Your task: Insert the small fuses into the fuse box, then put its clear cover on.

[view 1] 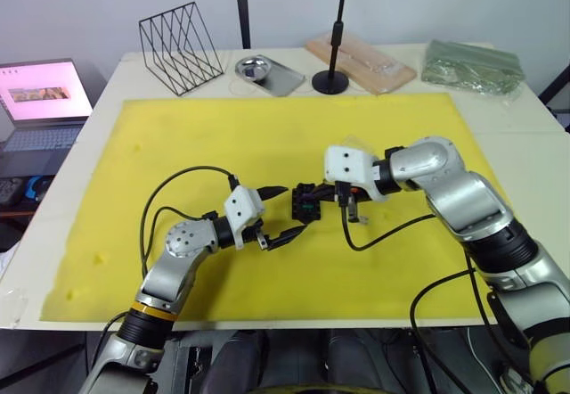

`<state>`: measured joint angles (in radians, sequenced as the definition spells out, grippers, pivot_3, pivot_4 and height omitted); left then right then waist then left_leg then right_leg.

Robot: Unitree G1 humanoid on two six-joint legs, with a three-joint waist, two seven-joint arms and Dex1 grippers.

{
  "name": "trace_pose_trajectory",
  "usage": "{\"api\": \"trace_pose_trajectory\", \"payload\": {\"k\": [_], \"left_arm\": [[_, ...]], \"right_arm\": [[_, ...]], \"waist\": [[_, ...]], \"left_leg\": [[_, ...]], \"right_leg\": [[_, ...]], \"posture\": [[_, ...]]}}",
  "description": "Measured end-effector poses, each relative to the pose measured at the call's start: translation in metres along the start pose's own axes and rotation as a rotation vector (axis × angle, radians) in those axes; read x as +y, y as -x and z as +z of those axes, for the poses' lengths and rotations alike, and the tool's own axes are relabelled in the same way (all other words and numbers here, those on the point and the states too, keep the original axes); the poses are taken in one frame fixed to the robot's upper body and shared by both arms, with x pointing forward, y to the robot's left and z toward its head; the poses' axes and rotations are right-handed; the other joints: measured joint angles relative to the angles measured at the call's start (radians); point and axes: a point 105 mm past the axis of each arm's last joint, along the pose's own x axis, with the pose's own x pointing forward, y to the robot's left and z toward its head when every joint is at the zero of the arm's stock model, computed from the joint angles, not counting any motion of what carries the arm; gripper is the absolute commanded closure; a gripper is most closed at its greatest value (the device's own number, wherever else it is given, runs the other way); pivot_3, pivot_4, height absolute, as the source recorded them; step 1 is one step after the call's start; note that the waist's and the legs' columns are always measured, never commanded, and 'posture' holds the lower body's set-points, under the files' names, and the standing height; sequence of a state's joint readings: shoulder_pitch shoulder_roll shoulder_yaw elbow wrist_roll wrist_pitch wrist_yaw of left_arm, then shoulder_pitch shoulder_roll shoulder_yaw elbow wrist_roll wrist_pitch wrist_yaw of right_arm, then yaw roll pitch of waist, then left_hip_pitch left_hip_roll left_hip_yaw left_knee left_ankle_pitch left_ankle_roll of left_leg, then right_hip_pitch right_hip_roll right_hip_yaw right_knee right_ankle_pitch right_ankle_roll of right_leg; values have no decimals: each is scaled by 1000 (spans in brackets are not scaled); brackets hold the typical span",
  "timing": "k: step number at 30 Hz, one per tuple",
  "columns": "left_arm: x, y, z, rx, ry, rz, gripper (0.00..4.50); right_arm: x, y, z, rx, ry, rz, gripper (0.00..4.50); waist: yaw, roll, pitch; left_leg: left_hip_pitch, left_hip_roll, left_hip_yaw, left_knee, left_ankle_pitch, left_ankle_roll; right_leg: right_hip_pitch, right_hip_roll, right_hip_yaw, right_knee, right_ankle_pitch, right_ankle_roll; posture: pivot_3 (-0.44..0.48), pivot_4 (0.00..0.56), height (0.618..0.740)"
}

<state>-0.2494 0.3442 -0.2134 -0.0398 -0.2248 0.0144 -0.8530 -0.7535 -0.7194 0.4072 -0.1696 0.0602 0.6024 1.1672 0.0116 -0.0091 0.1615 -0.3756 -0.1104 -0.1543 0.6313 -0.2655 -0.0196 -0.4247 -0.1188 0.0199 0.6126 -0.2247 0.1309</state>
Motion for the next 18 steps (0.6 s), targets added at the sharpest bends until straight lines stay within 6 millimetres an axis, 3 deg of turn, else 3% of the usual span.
{"api": "trace_pose_trajectory", "payload": {"k": [18], "left_arm": [[0, 0, -2, 9, -2, 2, 44]], "right_arm": [[3, -2, -3, 8, -24, 16, 4500]], "waist": [[0, 0, 0]], "left_leg": [[0, 0, 0, 0, 0, 0]], "right_leg": [[0, 0, 0, 0, 0, 0]], "posture": [[0, 150, 740]]}}
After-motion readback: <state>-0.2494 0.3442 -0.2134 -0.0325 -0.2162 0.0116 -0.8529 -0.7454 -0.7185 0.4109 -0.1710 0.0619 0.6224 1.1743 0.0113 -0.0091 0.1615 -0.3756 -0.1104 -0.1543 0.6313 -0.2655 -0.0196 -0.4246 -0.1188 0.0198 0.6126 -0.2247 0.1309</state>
